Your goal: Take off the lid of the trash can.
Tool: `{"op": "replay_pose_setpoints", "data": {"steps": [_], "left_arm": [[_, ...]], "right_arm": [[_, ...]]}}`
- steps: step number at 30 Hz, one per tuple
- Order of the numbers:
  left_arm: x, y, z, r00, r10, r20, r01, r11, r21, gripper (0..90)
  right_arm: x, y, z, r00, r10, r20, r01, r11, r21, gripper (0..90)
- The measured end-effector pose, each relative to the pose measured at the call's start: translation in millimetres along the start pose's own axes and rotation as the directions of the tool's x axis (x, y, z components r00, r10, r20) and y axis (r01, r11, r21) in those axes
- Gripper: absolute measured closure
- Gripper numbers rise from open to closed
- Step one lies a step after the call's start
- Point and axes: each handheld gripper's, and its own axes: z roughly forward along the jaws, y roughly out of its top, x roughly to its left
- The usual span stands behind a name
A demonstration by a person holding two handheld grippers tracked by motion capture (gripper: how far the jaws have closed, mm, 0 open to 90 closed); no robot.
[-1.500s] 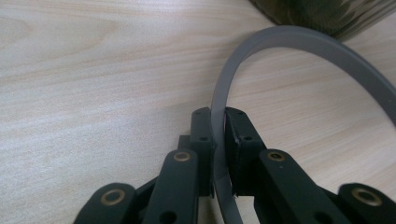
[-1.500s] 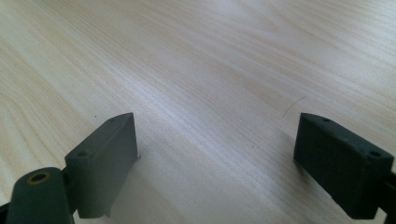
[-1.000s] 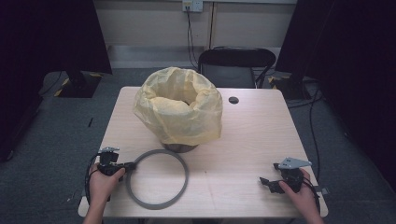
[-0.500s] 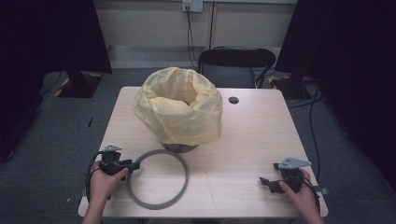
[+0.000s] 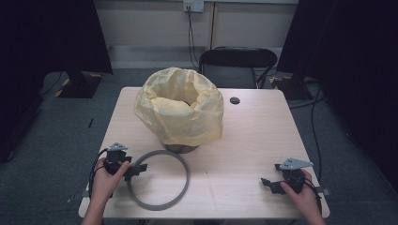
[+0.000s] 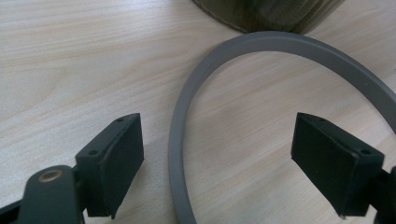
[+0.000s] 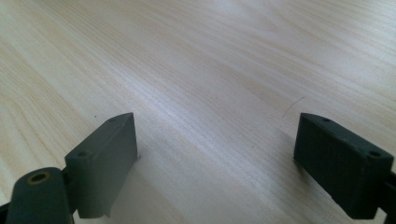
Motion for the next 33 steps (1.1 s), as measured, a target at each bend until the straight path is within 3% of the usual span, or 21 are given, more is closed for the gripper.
{"op": "replay_pose_setpoints", "data": {"steps": [3, 33], "left_arm": [[-1.7, 1.6, -1.3, 0.9996, 0.025, -0.01, -0.025, 0.9997, 0.003, 16.7], [-8.5, 12.2, 0.9, 0.999, 0.041, 0.018, -0.041, 0.9992, -0.002, 16.6]], "right_arm": [[0.0, 0.0, 0.0, 1.0, 0.0, 0.0, 0.0, 1.0, 0.0, 12.5], [0.0, 0.1, -0.1, 1.0, 0.0, -0.001, 0.0, 1.0, 0.002, 12.5]]}}
